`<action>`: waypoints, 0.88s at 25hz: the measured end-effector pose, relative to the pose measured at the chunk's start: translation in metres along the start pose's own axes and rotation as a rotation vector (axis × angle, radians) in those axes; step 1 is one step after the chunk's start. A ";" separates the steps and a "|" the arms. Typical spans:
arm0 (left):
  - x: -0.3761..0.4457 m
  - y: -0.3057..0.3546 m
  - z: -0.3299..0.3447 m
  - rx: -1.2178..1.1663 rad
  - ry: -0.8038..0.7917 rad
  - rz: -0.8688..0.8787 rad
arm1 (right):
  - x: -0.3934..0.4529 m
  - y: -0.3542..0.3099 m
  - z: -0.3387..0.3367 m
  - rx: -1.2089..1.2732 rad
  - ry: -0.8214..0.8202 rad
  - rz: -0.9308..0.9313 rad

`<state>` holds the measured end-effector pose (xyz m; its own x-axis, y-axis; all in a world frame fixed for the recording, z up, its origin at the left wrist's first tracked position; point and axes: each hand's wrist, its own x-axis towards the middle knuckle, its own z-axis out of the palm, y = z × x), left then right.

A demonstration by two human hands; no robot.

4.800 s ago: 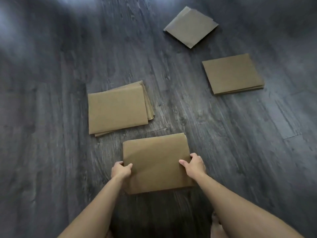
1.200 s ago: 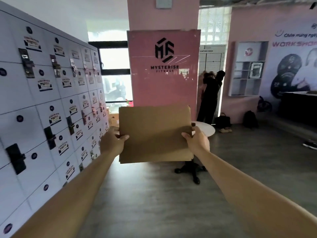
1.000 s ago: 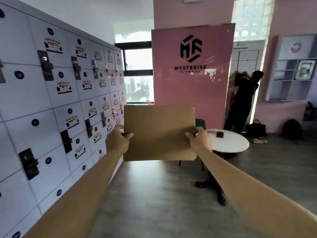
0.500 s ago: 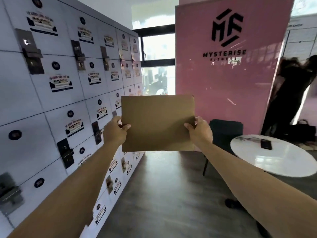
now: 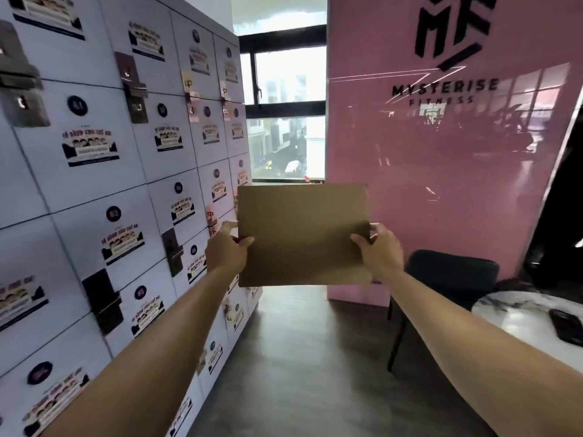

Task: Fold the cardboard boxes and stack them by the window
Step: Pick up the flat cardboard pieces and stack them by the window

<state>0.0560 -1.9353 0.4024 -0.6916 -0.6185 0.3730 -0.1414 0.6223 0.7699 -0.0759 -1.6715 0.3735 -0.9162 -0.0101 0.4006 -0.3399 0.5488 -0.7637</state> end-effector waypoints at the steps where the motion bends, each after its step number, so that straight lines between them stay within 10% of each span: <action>1: 0.028 -0.002 0.014 0.003 0.012 -0.008 | 0.032 0.001 0.020 0.011 -0.009 0.006; 22: 0.637 -0.107 0.339 -0.027 -0.009 -0.046 | 0.597 0.075 0.389 -0.019 -0.009 0.061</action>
<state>-0.6097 -2.2337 0.3819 -0.6914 -0.6417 0.3320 -0.1545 0.5802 0.7997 -0.7305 -1.9620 0.3582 -0.9371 0.0164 0.3487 -0.2792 0.5645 -0.7768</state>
